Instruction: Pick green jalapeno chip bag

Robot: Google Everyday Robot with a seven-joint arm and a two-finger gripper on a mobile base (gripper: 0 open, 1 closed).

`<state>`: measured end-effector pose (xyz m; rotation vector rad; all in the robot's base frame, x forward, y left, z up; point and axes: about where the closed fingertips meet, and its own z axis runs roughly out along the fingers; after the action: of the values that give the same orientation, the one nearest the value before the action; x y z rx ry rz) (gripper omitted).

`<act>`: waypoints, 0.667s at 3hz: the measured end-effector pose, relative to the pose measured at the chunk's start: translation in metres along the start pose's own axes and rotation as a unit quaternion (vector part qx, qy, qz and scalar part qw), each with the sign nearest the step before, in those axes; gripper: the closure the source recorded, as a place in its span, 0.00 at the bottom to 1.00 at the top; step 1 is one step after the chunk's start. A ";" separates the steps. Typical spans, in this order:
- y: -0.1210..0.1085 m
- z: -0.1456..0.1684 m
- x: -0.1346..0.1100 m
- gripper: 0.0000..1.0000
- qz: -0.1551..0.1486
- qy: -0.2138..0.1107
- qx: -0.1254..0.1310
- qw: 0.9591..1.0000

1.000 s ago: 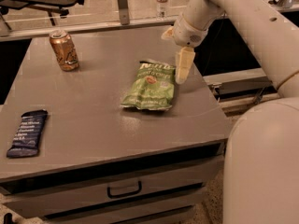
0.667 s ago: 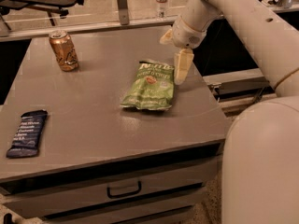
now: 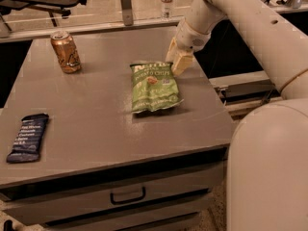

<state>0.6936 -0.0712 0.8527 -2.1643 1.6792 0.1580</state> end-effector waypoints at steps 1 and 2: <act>-0.002 0.005 -0.001 0.90 0.000 -0.001 0.000 1.000; -0.002 0.007 -0.001 1.00 -0.001 -0.002 0.000 1.000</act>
Offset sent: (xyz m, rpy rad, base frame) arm 0.0012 0.0017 -0.0022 0.0013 0.0001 0.0008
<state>0.6967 -0.0670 0.8470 -2.1641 1.6758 0.1619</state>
